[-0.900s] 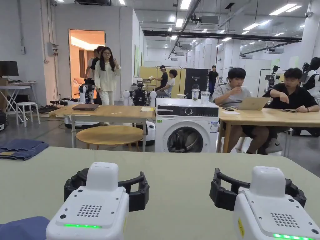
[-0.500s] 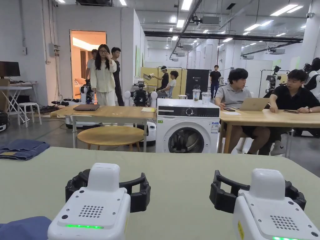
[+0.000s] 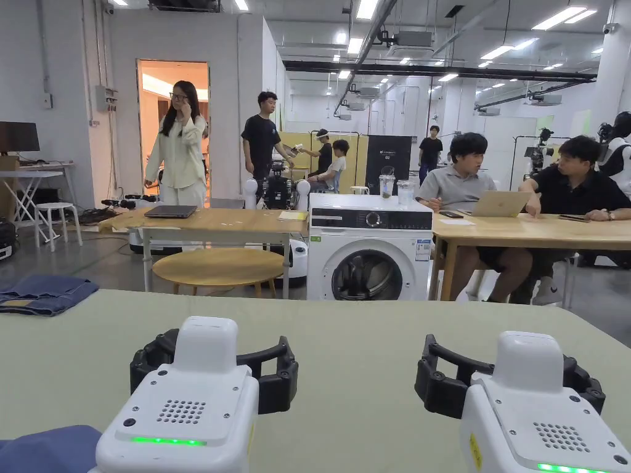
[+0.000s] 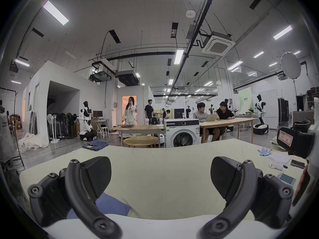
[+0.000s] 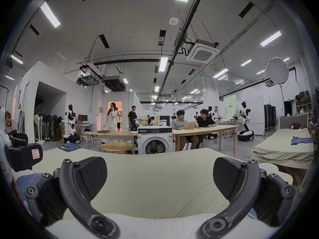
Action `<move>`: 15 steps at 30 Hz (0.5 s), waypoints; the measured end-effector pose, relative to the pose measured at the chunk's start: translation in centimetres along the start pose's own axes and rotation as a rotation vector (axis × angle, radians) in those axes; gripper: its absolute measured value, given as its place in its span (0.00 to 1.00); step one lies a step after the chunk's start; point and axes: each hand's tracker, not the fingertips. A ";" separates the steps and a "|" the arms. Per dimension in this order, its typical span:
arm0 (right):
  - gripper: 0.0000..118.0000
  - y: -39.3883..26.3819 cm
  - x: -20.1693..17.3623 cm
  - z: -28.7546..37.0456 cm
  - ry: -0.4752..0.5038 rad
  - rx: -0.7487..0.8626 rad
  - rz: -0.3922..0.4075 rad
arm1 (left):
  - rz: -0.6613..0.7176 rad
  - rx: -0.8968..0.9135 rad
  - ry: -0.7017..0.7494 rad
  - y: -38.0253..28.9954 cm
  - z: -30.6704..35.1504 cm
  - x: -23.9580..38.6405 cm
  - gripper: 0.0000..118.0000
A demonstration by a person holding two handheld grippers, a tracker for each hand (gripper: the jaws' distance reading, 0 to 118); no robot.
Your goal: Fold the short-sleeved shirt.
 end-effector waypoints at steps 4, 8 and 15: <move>1.00 -0.1 0.2 0.0 -0.009 -0.006 -0.007 | -0.007 0.001 0.000 0.0 0.1 0.1 0.96; 1.00 -0.1 0.5 0.0 -0.015 -0.006 -0.013 | -0.007 0.003 0.001 0.0 0.2 0.0 0.96; 1.00 -0.2 0.6 0.1 -0.019 -0.006 -0.016 | -0.004 -0.002 0.000 -0.1 0.1 0.1 0.96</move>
